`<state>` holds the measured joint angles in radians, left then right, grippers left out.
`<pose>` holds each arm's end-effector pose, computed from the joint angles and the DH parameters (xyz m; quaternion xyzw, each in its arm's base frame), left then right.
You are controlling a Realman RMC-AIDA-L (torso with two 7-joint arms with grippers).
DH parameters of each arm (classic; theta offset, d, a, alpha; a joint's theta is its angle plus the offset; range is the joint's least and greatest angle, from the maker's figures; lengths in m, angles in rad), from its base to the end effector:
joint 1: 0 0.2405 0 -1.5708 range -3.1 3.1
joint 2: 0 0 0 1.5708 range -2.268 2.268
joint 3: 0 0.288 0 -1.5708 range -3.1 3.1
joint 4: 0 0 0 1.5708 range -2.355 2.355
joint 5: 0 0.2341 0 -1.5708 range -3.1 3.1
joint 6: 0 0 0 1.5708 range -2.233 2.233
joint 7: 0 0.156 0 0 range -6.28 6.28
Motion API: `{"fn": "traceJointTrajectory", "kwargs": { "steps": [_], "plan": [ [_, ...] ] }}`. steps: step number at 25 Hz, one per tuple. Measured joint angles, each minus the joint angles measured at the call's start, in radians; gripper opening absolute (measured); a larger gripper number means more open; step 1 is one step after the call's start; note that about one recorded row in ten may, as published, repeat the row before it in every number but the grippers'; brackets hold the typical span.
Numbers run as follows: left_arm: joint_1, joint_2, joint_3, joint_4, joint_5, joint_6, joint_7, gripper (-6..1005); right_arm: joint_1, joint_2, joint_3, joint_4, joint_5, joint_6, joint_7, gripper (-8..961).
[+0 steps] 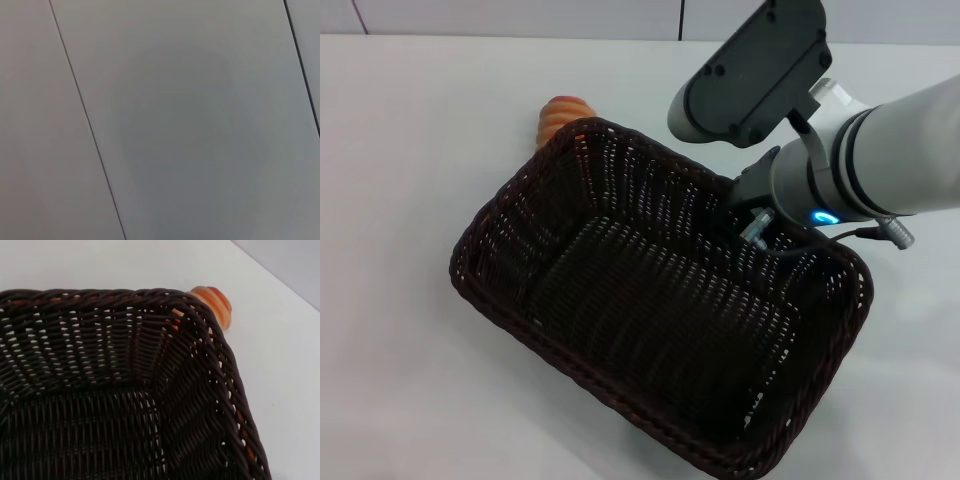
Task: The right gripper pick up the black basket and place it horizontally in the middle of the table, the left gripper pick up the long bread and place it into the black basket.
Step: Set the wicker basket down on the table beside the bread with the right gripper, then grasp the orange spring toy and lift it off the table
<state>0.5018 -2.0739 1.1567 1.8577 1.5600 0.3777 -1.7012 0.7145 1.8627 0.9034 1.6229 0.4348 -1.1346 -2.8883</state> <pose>-0.3491 0.2144 0.2356 -0.6030 -0.2510 -0.0913 0.7517 0.1049 0.3606 -0.1011 -0.9235 0.2082 -0.1319 0.2938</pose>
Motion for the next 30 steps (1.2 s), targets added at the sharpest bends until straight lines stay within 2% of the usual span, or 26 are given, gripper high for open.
{"fn": "traceJointTrajectory", "kwargs": {
  "steps": [6, 14, 18, 20, 21, 23, 24, 25, 26, 27, 28, 29, 30],
  "plan": [
    [0.001, 0.0, 0.0, 0.0, 0.0, -0.001, 0.0, 775, 0.001, 0.021, 0.005, 0.017, -0.048, -0.002, 0.0, 380],
    [0.004, -0.001, -0.002, 0.004, 0.0, 0.001, 0.0, 775, 0.004, 0.032, 0.006, 0.029, -0.078, -0.002, 0.0, 391],
    [0.004, -0.001, -0.001, 0.005, 0.0, 0.001, 0.0, 775, -0.016, 0.048, 0.0, 0.076, -0.16, -0.003, 0.0, 391],
    [0.004, -0.002, -0.002, 0.008, 0.0, 0.001, 0.0, 775, -0.048, 0.06, 0.003, 0.136, -0.24, -0.015, 0.0, 391],
    [0.005, -0.002, -0.001, 0.009, 0.0, 0.001, 0.0, 775, -0.097, 0.068, 0.009, 0.218, -0.33, -0.029, -0.001, 391],
    [0.005, -0.002, 0.001, 0.01, 0.0, 0.001, 0.0, 775, -0.156, 0.071, 0.015, 0.298, -0.416, -0.03, -0.001, 391],
    [0.006, -0.002, 0.002, 0.013, 0.0, 0.0, 0.0, 775, -0.156, 0.071, 0.015, 0.298, -0.416, -0.03, -0.001, 391],
    [0.006, -0.002, 0.002, 0.013, 0.0, 0.0, 0.0, 775, -0.193, 0.073, 0.019, 0.335, -0.462, -0.02, -0.001, 391],
    [0.011, -0.002, 0.008, 0.019, -0.001, -0.004, 0.0, 775, -0.273, 0.078, 0.029, 0.39, -0.547, 0.019, 0.0, 390],
    [0.012, -0.002, 0.01, 0.02, -0.001, -0.005, 0.0, 775, -0.273, 0.078, 0.029, 0.39, -0.547, 0.019, 0.0, 390],
    [0.014, -0.002, 0.01, 0.021, -0.003, -0.006, 0.0, 775, -0.358, 0.095, 0.041, 0.412, -0.631, 0.086, 0.001, 390],
    [0.015, -0.002, 0.011, 0.023, -0.006, -0.006, 0.0, 775, -0.358, 0.095, 0.041, 0.412, -0.631, 0.086, 0.001, 390],
    [0.015, -0.002, 0.011, 0.023, -0.006, -0.006, 0.0, 775, -0.394, 0.105, 0.048, 0.413, -0.664, 0.116, 0.001, 390]
  ]
}}
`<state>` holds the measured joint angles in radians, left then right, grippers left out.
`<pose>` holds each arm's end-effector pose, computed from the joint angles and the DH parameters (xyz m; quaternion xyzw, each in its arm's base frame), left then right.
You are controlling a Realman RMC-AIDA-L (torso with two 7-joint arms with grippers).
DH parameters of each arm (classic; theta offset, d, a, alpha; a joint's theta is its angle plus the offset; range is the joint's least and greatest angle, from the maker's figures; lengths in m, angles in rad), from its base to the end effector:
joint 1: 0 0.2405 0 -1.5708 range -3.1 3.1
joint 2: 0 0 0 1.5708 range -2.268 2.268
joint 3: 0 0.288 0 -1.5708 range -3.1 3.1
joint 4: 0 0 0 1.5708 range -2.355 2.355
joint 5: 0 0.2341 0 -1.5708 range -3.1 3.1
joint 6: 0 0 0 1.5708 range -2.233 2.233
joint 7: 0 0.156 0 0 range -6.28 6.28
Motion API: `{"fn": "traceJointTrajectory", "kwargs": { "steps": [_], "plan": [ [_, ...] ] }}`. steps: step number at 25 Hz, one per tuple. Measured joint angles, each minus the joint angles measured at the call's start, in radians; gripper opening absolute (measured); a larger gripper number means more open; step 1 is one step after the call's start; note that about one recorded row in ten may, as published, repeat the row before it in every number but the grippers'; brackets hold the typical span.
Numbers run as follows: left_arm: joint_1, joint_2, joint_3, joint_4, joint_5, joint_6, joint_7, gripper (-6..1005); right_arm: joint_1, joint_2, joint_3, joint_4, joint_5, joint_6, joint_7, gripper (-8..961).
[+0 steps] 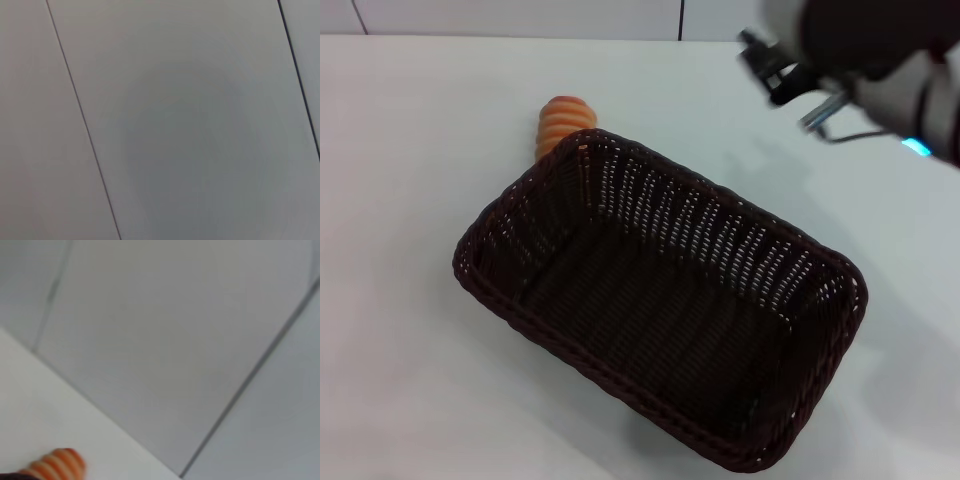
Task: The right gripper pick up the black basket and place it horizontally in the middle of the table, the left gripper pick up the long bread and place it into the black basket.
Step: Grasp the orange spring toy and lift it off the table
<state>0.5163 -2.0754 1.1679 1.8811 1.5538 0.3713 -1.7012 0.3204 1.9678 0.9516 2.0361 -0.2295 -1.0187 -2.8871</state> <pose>-0.3429 0.2128 0.2361 -0.6027 -0.2464 -0.0947 0.7531 0.0729 0.3347 -0.0202 -0.8577 0.1200 0.0288 0.4991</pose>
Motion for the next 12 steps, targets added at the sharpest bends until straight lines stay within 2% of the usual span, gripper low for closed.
{"fn": "traceJointTrajectory", "kwargs": {
  "steps": [3, 5, 6, 7, 9, 10, 11, 12],
  "plan": [
    [0.009, 0.0, 0.002, 0.022, -0.026, 0.005, 0.0, 775, -0.087, 0.024, 0.018, -0.014, -0.073, 0.079, 0.0, 390],
    [0.012, 0.0, 0.003, 0.027, -0.03, 0.006, 0.0, 775, -0.109, 0.026, 0.022, -0.016, -0.081, 0.117, 0.001, 390],
    [0.018, 0.0, 0.006, 0.035, -0.031, 0.007, 0.0, 775, -0.166, 0.028, 0.035, -0.017, -0.096, 0.213, 0.001, 390],
    [0.018, 0.0, 0.006, 0.035, -0.031, 0.007, 0.0, 775, -0.166, 0.028, 0.035, -0.017, -0.096, 0.213, 0.001, 390],
    [0.024, 0.0, 0.014, 0.042, -0.032, 0.007, 0.0, 775, -0.234, 0.03, 0.054, -0.02, -0.104, 0.354, 0.002, 390],
    [0.027, 0.0, 0.018, 0.045, -0.033, 0.007, 0.0, 775, -0.273, 0.032, 0.065, -0.027, -0.105, 0.435, 0.002, 391],
    [0.036, 0.0, 0.027, 0.054, -0.033, 0.007, 0.0, 775, -0.338, 0.033, 0.086, -0.048, -0.105, 0.579, 0.002, 391],
    [0.036, 0.0, 0.027, 0.054, -0.033, 0.007, 0.0, 775, -0.338, 0.033, 0.086, -0.048, -0.105, 0.579, 0.002, 391]
  ]
}}
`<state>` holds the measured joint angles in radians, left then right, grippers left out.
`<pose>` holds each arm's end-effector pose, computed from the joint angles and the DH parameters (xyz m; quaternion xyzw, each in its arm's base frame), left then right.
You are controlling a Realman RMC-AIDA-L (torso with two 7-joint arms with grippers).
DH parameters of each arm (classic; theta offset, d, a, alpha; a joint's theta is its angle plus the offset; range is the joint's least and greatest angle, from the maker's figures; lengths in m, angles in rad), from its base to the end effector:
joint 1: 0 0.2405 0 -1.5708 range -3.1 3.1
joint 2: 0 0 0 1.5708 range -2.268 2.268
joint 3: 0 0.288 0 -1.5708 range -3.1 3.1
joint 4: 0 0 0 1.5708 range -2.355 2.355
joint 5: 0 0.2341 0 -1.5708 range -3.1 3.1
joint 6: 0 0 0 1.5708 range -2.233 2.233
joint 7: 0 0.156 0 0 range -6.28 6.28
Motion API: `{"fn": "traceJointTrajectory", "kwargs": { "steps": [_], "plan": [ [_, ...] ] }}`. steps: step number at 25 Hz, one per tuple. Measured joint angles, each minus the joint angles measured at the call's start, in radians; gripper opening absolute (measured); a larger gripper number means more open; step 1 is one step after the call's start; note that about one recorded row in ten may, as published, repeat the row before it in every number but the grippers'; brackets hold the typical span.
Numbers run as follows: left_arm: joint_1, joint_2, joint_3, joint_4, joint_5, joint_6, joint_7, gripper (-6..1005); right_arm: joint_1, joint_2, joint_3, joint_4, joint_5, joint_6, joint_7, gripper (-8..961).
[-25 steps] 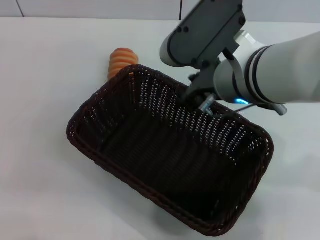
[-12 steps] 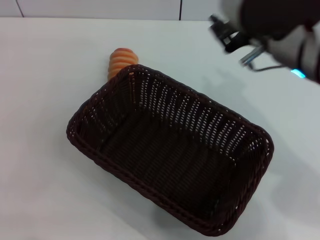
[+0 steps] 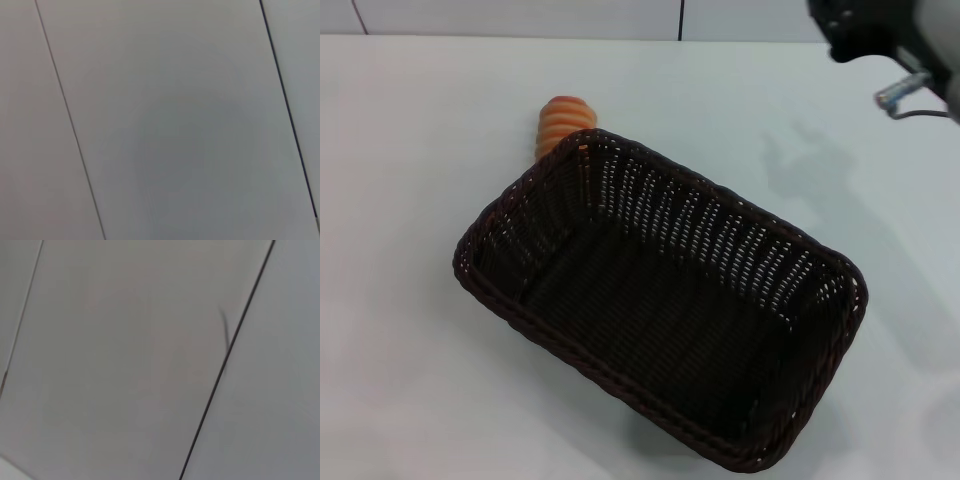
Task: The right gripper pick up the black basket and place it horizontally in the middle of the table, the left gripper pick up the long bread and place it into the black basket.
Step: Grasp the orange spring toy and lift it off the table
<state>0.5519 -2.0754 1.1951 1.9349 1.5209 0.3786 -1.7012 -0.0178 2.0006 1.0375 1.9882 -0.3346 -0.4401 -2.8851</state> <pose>-0.3267 0.2095 0.2344 -0.6090 -0.2386 -0.1120 0.7481 0.1113 0.3265 0.0068 -0.8142 0.1063 0.1588 0.5482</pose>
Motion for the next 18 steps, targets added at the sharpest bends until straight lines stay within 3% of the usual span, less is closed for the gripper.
{"fn": "traceJointTrajectory", "kwargs": {
  "steps": [1, 5, 6, 7, 8, 10, 13, 14, 18],
  "plan": [
    [0.009, 0.0, 0.008, 0.011, 0.0, 0.0, 0.0, 775, -0.039, 0.0, 0.018, -0.023, -0.001, 0.089, 0.0, 391],
    [0.026, 0.0, 0.015, 0.029, -0.001, 0.0, -0.008, 775, -0.076, 0.0, 0.047, -0.068, -0.002, 0.201, 0.001, 391],
    [0.035, 0.0, 0.017, 0.038, -0.001, 0.0, -0.018, 775, -0.104, 0.0, 0.078, -0.123, -0.003, 0.351, 0.004, 390],
    [0.035, 0.0, 0.017, 0.038, -0.001, 0.0, -0.018, 775, -0.104, 0.0, 0.078, -0.123, -0.003, 0.351, 0.004, 390],
    [0.039, 0.0, 0.017, 0.043, -0.001, 0.0, -0.025, 775, -0.121, 0.001, 0.099, -0.163, -0.003, 0.451, 0.006, 390],
    [0.049, 0.0, 0.017, 0.052, -0.001, 0.0, -0.035, 775, -0.146, 0.006, 0.152, -0.271, -0.003, 0.712, 0.011, 390],
    [0.062, 0.0, 0.017, 0.068, -0.001, 0.0, -0.04, 775, -0.158, 0.03, 0.236, -0.425, 0.0, 1.028, 0.015, 390],
    [0.072, 0.0, 0.017, 0.081, -0.001, 0.0, -0.045, 775, -0.164, 0.061, 0.295, -0.514, 0.003, 1.168, 0.017, 391],
    [0.084, 0.0, 0.021, 0.097, -0.001, 0.0, -0.052, 775, -0.171, 0.082, 0.337, -0.597, 0.027, 1.274, 0.02, 391]
  ]
}}
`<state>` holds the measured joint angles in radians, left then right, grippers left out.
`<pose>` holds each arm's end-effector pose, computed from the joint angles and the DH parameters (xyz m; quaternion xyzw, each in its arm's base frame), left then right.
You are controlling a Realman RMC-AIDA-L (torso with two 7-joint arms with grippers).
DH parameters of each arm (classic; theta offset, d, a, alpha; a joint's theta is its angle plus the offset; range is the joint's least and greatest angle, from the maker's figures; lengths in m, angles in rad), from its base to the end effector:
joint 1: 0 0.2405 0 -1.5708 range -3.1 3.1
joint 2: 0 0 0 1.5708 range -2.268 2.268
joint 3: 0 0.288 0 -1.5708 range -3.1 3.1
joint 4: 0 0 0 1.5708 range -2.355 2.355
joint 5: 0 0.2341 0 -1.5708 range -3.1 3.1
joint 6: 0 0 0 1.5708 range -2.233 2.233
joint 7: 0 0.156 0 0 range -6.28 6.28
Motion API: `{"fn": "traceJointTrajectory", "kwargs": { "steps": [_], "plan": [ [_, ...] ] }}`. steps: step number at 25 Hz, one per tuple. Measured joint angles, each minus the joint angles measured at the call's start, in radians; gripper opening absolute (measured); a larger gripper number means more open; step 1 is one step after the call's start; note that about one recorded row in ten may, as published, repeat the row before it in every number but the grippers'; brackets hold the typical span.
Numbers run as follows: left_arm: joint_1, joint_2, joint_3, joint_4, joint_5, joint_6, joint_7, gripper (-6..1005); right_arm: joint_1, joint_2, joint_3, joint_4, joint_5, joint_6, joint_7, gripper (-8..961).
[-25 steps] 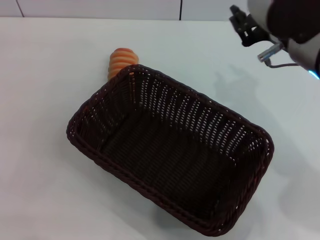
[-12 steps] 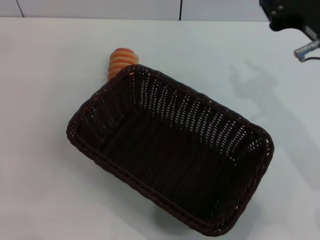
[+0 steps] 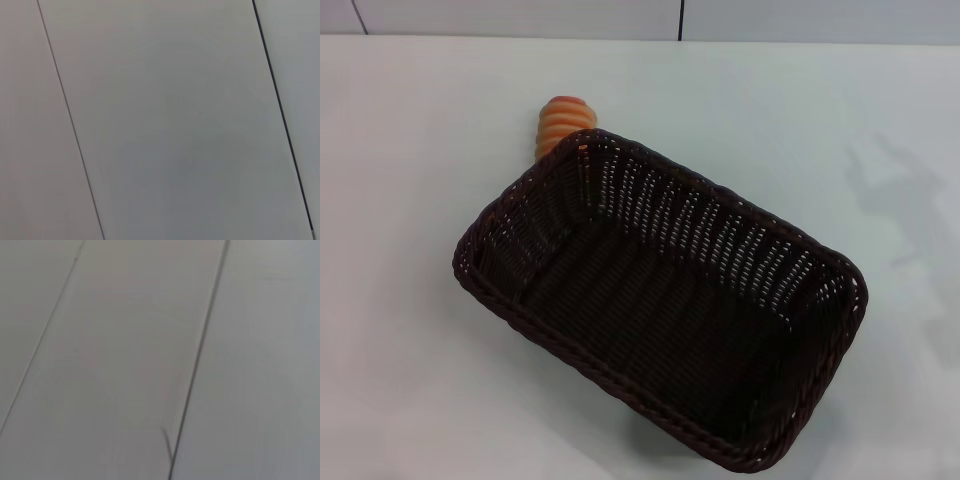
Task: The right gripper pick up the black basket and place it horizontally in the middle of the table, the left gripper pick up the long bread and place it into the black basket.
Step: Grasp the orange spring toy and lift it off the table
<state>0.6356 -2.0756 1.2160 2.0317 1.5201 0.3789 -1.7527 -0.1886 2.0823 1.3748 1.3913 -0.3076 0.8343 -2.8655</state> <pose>-0.3071 0.1924 0.2395 -0.6053 -0.2365 -0.1210 0.7503 0.2198 0.3037 0.0331 -0.7225 0.0070 0.3760 0.5801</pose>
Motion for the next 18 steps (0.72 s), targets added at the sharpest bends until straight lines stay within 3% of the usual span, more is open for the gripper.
{"fn": "traceJointTrajectory", "kwargs": {
  "steps": [5, 9, 12, 13, 14, 18],
  "plan": [
    [0.014, 0.0, 0.012, 0.016, 0.0, 0.0, -0.007, 775, -0.018, -0.002, 0.014, -0.035, 0.044, 0.048, -0.003, 391],
    [0.017, 0.0, 0.025, 0.019, 0.0, 0.0, -0.013, 775, -0.052, -0.003, 0.034, 0.017, 0.043, -0.004, 0.0, 391],
    [0.017, 0.0, 0.036, 0.016, 0.0, -0.001, -0.013, 775, -0.095, -0.006, 0.037, 0.118, 0.022, -0.144, 0.005, 391],
    [0.017, 0.0, 0.038, 0.015, 0.0, -0.002, -0.013, 775, -0.12, -0.006, 0.034, 0.194, -0.009, -0.272, 0.005, 391],
    [0.016, 0.001, 0.041, 0.014, 0.001, -0.003, -0.013, 775, -0.12, -0.006, 0.034, 0.194, -0.009, -0.272, 0.005, 391],
    [0.012, 0.001, 0.053, 0.009, 0.003, -0.007, -0.013, 776, -0.161, -0.007, 0.023, 0.338, -0.075, -0.514, 0.042, 391]
  ]
}}
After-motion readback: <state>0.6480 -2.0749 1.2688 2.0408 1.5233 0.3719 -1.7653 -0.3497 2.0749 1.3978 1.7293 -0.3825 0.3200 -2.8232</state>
